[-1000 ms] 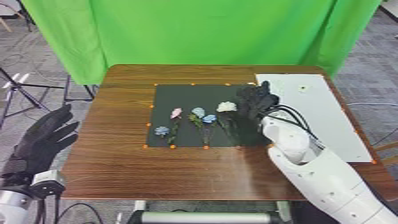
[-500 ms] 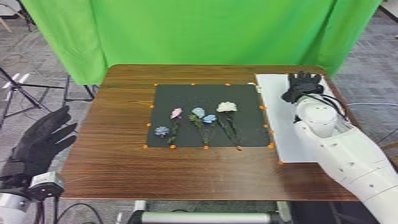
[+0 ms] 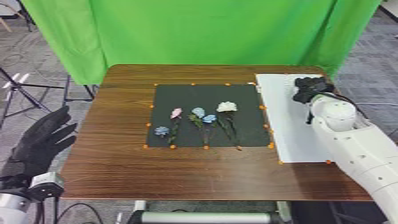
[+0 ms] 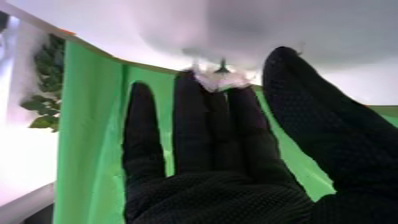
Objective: Arrange flowers
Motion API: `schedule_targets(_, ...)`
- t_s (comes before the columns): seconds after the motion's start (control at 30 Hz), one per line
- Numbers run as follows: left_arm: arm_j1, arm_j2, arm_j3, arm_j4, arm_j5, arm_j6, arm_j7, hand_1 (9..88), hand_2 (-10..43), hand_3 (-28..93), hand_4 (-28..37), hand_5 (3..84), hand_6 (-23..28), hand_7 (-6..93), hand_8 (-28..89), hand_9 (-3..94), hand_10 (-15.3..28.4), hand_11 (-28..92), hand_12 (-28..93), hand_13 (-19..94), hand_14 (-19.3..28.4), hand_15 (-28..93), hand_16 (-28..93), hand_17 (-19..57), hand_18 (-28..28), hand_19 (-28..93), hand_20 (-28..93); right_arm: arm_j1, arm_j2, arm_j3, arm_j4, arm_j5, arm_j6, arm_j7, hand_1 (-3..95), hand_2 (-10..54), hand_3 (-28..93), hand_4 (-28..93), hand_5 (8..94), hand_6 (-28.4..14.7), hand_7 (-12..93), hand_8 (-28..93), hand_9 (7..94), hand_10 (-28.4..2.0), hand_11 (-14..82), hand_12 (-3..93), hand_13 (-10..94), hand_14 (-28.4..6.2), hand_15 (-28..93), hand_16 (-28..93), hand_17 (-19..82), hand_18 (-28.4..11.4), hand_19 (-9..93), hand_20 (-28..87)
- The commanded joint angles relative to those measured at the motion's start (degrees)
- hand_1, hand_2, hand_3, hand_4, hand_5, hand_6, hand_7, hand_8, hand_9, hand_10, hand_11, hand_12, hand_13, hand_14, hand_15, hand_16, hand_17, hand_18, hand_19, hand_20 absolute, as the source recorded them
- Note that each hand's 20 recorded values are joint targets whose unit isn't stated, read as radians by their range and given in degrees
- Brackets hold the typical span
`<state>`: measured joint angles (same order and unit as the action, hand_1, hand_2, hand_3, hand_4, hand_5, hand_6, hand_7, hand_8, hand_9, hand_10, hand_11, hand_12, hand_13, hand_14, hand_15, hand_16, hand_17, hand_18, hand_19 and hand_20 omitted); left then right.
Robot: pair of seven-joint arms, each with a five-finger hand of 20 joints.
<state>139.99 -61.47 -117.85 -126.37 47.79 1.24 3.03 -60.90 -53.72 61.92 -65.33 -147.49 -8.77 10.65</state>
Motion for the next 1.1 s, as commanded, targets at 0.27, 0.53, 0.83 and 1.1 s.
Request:
schedule_targets(0.27,0.5,-0.37,0.0,-0.2,-0.16,0.37,0.14,25.1,-1.8,70,-27.9,20.5,1.0,24.1,-12,18.3,8.7,12,21,14,12.5,21,5,-11.0,18.5,36,9,-6.9,4.0,-1.0,-6.9,4.2,15.2,-3.2,49.9,-8.1,81,-28,60.7,4.4,60,0,78.7,-4.7,21.9,48.1,83,2.0,34,37,28,-12.0,69,34)
schedule_targets(0.53,0.4,-0.18,-0.01,-0.26,-0.17,0.08,0.03,25.0,-1.8,70,-27.9,20.5,1.0,24.2,-12,18.3,8.7,12,20,14,12.5,21,5,-11.0,18.4,36,9,-18.6,3.8,3.4,-21.9,5.2,15.4,-7.0,49.3,-9.5,84,-28,64.7,4.0,59,-1,82.2,-4.2,22.4,50.4,85,1.9,38,38,31,-12.7,70,38)
schedule_targets(0.83,-0.5,0.2,0.63,0.07,-0.17,-0.17,-0.54,25.1,-1.7,70,-27.9,20.5,1.1,24.2,-12,18.2,8.8,12,20,14,12.4,21,5,-11.0,18.5,36,9,-23.9,-0.1,0.3,-29.5,2.3,17.4,-6.8,48.0,-9.5,86,-28,63.3,4.0,61,1,81.3,-5.2,22.3,51.6,84,2.1,38,40,29,-13.1,70,40)
schedule_targets(1.1,-0.6,0.43,0.62,0.19,-0.14,-0.42,-0.77,25.1,-1.7,70,-28.0,20.5,1.1,24.1,-12,18.3,8.8,12,20,14,12.5,21,5,-11.0,18.5,36,9,-25.5,-0.9,-1.1,-29.9,1.0,19.3,-5.1,47.1,-9.5,86,-28,62.4,3.8,61,4,79.9,-5.6,23.7,52.0,82,1.6,39,41,28,-13.5,69,41)
